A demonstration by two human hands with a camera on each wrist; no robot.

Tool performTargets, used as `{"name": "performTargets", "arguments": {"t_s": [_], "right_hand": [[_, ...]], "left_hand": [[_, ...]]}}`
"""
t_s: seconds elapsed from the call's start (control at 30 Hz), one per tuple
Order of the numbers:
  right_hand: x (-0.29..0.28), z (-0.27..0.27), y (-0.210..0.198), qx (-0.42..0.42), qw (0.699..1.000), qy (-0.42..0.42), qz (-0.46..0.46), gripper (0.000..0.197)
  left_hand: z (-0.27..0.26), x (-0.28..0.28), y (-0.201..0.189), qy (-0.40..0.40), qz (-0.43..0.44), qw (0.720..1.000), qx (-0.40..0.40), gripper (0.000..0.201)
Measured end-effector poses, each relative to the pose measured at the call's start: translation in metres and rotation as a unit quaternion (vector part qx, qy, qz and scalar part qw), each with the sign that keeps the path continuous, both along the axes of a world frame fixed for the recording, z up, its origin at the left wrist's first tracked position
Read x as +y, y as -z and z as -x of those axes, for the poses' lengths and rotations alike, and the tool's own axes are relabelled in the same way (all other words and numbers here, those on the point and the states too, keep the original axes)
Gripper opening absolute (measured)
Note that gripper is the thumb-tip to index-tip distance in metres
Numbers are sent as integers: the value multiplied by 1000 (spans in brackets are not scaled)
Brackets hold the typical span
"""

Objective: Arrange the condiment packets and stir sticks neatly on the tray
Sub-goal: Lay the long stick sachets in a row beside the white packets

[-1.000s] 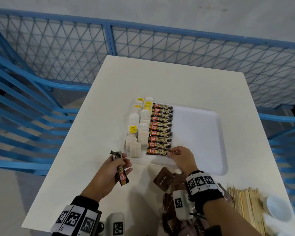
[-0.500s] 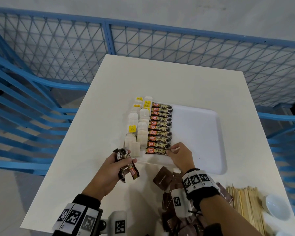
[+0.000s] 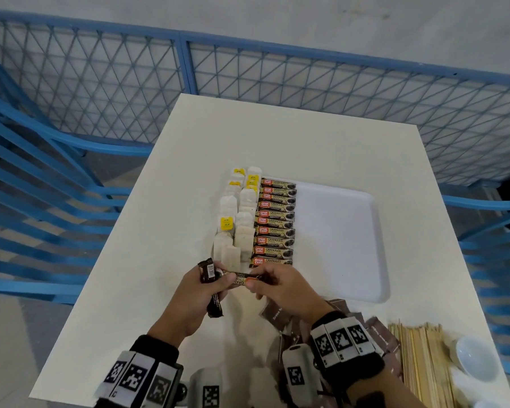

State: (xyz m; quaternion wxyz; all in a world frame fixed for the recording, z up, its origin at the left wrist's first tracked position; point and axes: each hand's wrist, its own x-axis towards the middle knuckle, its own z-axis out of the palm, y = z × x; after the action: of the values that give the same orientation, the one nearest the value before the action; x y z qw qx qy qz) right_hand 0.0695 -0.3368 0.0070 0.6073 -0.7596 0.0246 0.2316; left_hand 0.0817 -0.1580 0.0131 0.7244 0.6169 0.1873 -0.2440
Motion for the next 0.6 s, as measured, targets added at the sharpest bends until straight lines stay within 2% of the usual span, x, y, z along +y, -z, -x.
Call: {"name": "performTargets", "arguments": {"t_s": [0.1, 0.2, 0.3, 0.4, 0.5, 0.6], "right_hand": [[-2, -1, 0, -1, 998, 55, -21, 14], [-3, -3, -1, 0, 995, 84, -55, 18], [2, -3, -2, 11, 993, 70, -99, 18], [4, -2, -4, 52, 978, 94, -180, 23], [2, 0, -11, 86, 972, 94, -199, 19], [2, 4, -15, 69, 990, -7, -120, 16]], "left_hand": [[-1, 2, -2, 43, -41, 998, -6, 14], [-1, 1, -8, 126, -97, 987, -18, 19], [-1, 0, -15, 212, -98, 972, -22, 19], [0, 1, -22, 288, -88, 954, -13, 17], [1, 1, -21, 237, -123, 963, -32, 27], [-2, -1, -19, 153, -137, 977, -53, 19]]}}
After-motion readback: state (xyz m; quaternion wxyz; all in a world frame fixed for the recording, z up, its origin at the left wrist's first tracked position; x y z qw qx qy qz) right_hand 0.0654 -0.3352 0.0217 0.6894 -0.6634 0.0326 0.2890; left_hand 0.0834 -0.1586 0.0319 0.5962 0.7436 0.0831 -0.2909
